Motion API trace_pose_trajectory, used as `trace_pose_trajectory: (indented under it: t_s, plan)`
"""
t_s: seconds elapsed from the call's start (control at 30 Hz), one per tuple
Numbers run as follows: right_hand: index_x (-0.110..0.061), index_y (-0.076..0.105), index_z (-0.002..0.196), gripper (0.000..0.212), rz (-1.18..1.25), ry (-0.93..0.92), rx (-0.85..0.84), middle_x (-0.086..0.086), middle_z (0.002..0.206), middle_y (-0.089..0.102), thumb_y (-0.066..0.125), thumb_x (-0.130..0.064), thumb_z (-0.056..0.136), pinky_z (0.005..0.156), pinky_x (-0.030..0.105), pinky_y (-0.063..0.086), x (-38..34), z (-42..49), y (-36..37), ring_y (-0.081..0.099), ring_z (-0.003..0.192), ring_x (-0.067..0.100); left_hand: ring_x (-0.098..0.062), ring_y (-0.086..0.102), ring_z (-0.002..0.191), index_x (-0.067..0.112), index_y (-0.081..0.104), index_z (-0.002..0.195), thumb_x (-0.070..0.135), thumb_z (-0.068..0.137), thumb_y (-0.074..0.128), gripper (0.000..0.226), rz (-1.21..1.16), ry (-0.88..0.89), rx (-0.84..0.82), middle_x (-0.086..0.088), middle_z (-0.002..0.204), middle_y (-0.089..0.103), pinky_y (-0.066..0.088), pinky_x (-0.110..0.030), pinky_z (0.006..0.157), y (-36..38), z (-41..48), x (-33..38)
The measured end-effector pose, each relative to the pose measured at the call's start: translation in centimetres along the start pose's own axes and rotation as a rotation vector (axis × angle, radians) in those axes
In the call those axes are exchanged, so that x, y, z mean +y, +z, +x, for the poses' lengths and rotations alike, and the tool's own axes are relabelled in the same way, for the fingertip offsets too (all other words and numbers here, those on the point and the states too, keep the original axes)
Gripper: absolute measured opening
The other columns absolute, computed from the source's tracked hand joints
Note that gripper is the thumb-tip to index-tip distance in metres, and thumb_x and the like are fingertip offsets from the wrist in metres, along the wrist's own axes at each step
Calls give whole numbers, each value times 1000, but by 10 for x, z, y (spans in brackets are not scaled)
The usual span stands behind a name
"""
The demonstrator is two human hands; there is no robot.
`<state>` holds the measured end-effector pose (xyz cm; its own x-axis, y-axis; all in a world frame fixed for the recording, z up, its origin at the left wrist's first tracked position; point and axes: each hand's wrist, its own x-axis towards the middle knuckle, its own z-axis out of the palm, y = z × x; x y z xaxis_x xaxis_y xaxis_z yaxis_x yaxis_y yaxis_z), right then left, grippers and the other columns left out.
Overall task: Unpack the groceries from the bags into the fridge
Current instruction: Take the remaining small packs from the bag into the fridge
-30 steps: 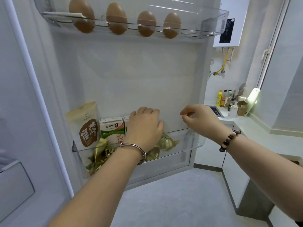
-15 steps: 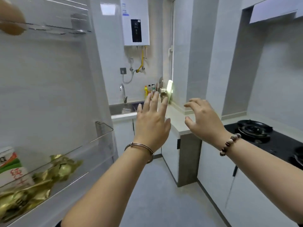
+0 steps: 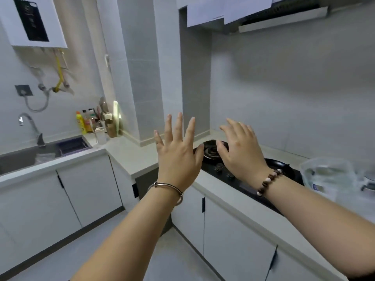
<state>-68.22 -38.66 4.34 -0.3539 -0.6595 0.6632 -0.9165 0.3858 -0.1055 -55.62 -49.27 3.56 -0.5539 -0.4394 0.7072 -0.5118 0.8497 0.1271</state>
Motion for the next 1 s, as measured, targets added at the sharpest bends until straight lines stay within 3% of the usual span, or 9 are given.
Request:
trace_pose_trajectory:
  t_s: [0.23,0.5,0.63,0.77,0.9,1.0]
  plan:
    - [-9,40,138,62,-152,219,-87,14,150,31,25,-48,92,114,51,18,124,-30,15,26,140,29,-25,-13,146,29,9,151,51,96,30,63,-135,118,-170,-3,160,-2,-6,-54,113,102,27,88]
    - [-16,17,149,62,-255,461,-217,6,159,6,28,-48,97,118,46,4,248,-53,53,3,146,21,-29,-4,146,27,11,151,60,87,12,72,-224,274,-313,-4,159,7,3,-60,112,225,60,165]
    - [-17,16,150,64,-290,554,-270,5,159,4,25,-51,96,119,44,3,309,-51,79,0,146,20,-28,-6,146,27,7,151,58,92,23,69,-302,343,-385,-2,160,3,1,-60,112,293,90,205]
    - [-11,31,145,70,-267,624,-242,9,156,20,17,-54,91,117,43,13,372,-38,96,15,144,25,-30,-1,146,22,12,151,54,94,29,67,-353,417,-446,-5,159,6,7,-60,112,359,121,239]
    - [-4,52,128,55,-211,713,-105,14,140,47,31,-40,92,110,34,25,427,-33,99,39,131,28,-30,6,146,19,16,151,53,90,18,70,-429,459,-529,-7,159,10,14,-55,112,414,141,269]
    - [-3,54,125,50,-201,776,-61,14,132,52,35,-35,91,106,35,30,464,-43,103,45,125,30,-28,8,146,18,17,150,40,95,41,64,-508,461,-634,-6,158,12,16,-51,114,454,142,290]
